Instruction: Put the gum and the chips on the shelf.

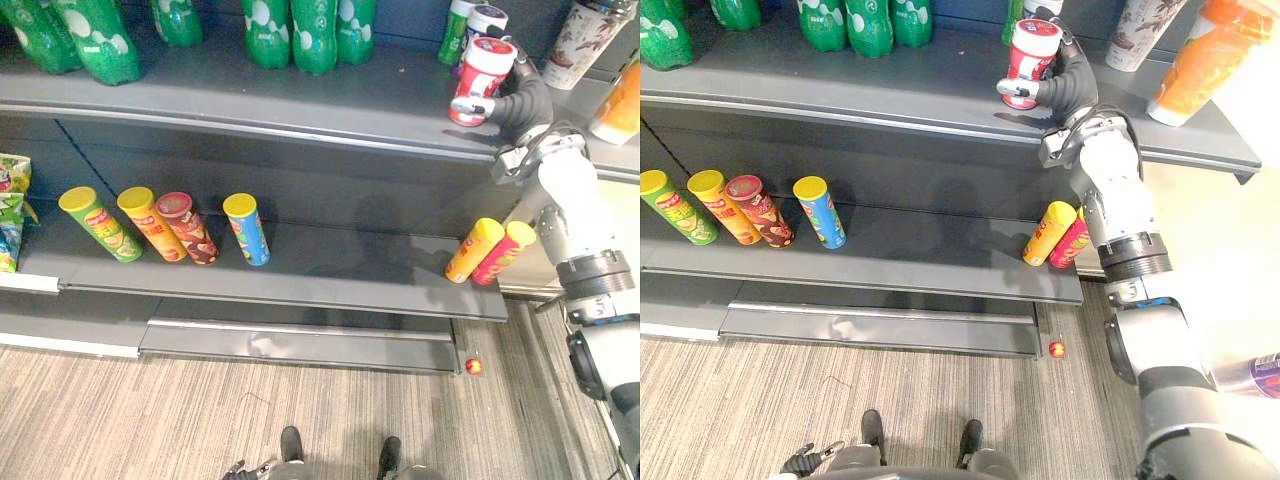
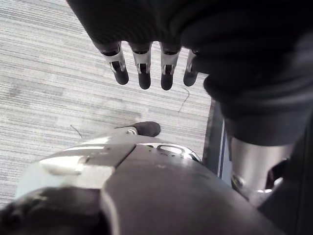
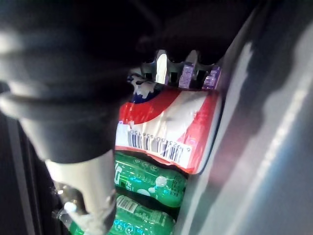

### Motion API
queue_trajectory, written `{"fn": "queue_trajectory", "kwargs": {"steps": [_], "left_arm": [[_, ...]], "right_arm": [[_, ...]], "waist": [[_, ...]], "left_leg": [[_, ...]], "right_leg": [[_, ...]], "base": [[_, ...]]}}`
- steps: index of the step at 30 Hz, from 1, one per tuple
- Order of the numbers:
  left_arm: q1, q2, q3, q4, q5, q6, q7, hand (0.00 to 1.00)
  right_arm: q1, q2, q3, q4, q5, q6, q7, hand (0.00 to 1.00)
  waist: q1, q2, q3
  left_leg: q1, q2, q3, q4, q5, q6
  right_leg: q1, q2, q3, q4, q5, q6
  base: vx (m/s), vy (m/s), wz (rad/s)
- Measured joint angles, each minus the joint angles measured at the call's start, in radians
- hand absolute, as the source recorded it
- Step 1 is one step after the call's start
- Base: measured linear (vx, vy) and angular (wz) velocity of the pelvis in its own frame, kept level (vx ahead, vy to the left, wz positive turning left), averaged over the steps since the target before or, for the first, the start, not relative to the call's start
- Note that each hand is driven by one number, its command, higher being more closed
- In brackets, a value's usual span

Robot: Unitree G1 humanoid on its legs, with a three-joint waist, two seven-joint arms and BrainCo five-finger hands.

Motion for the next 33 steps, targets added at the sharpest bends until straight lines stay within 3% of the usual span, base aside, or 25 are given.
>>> {"fn": "queue_trajectory", "kwargs": {"steps": [5, 11, 16, 23, 29, 33], "left_arm": [[0.000, 0.000, 0.003, 0.000, 0.000, 0.000, 0.001, 0.00], [0.001, -0.001, 0.012, -0.001, 0.000, 0.000, 0.003, 0.00], [0.003, -0.001, 0.014, -0.004, 0.001, 0.000, 0.013, 0.00], [0.007, -0.003, 0.018, -0.026, 0.003, -0.001, 0.019, 0.00], [0.007, -0.003, 0.012, -0.026, 0.003, -0.001, 0.037, 0.00], [0.008, -0.002, 0.005, -0.026, 0.008, -0.001, 0.045, 0.00]], "right_arm": [[0.017, 0.005, -0.010, -0.020, -0.037, -0.006, -0.019, 0.00], [0.019, 0.038, -0.125, -0.040, -0.089, -0.011, -0.088, 0.00], [0.007, 0.038, -0.203, -0.091, -0.119, -0.031, -0.160, 0.00], [-0.046, 0.038, -0.236, -0.174, -0.163, -0.067, -0.204, 0.00], [0.014, 0.121, -0.216, -0.405, -0.164, -0.121, -0.194, 0.00], [0.190, 0.225, -0.071, -0.567, -0.163, -0.143, -0.133, 0.00]], "waist": [[0.000, 0.000, 0.000], [0.001, 0.000, 0.000], [0.001, -0.001, -0.001], [0.001, -0.001, -0.001], [-0.001, -0.002, -0.005], [0.000, -0.009, -0.012]], "left_leg": [[0.003, 0.000, -0.001, 0.000, 0.001, 0.001], [0.003, 0.001, -0.004, 0.000, 0.002, 0.001], [0.005, 0.001, -0.005, 0.000, 0.003, 0.000], [0.006, 0.002, -0.005, 0.000, 0.004, 0.000], [0.008, 0.003, -0.003, 0.000, 0.004, -0.001], [0.016, 0.004, 0.002, 0.000, 0.000, -0.006]], "right_leg": [[0.001, 0.000, -0.001, 0.003, 0.000, 0.000], [0.003, 0.000, -0.004, 0.005, 0.000, 0.000], [0.007, 0.000, -0.007, 0.005, 0.000, 0.000], [0.008, 0.001, -0.009, 0.005, 0.000, 0.000], [0.009, 0.002, -0.007, 0.005, 0.000, 0.000], [0.015, 0.002, -0.003, 0.005, 0.000, 0.000]], "base": [[0.00, 0.000, 0.00], [0.00, 0.000, 0.00], [0.00, 0.000, 0.00], [0.00, 0.000, 0.00], [0.00, 0.000, 0.00], [0.00, 0.000, 0.00]]}}
